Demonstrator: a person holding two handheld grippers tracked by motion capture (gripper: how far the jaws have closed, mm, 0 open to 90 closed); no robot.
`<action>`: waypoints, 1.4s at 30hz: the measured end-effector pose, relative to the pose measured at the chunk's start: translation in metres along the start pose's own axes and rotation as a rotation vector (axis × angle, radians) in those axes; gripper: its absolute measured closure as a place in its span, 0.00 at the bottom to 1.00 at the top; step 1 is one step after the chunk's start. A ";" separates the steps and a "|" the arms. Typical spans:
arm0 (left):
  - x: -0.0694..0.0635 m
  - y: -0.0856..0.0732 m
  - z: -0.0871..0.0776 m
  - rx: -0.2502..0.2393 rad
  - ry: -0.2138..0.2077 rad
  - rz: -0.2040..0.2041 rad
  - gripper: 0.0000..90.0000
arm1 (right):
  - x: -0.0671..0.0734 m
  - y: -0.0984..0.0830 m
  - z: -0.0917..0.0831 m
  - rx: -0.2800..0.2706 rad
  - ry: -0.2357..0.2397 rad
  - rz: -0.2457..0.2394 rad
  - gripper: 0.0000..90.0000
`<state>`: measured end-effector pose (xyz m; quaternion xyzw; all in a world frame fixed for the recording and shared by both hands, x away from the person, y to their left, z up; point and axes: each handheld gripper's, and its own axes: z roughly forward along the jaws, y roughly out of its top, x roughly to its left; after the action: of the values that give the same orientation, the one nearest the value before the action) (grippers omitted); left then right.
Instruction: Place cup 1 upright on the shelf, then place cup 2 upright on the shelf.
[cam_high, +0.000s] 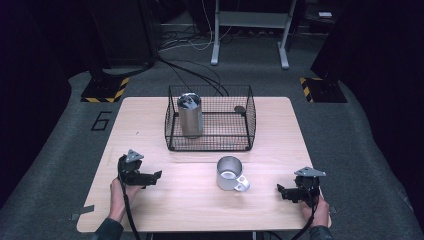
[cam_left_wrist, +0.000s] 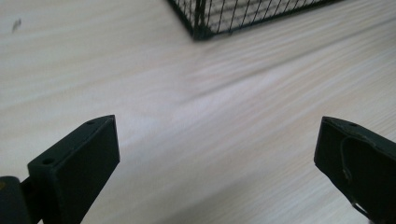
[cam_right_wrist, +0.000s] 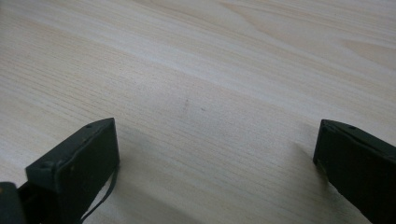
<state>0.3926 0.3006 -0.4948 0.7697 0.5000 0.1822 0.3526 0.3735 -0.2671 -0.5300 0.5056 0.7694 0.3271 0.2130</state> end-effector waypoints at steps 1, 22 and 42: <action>0.001 -0.004 0.002 0.011 0.005 -0.001 0.00 | 0.000 0.000 0.000 0.001 0.000 -0.001 0.00; 0.005 -0.030 0.021 0.011 0.060 0.056 0.00 | 0.002 -0.002 -0.002 0.002 -0.020 0.016 0.00; 0.003 -0.030 0.022 0.005 0.064 0.039 0.00 | 0.003 0.005 -0.015 0.117 -0.024 0.016 0.00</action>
<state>0.3885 0.3034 -0.5318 0.7741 0.4964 0.2124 0.3306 0.3655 -0.2678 -0.5157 0.5271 0.7806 0.2771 0.1898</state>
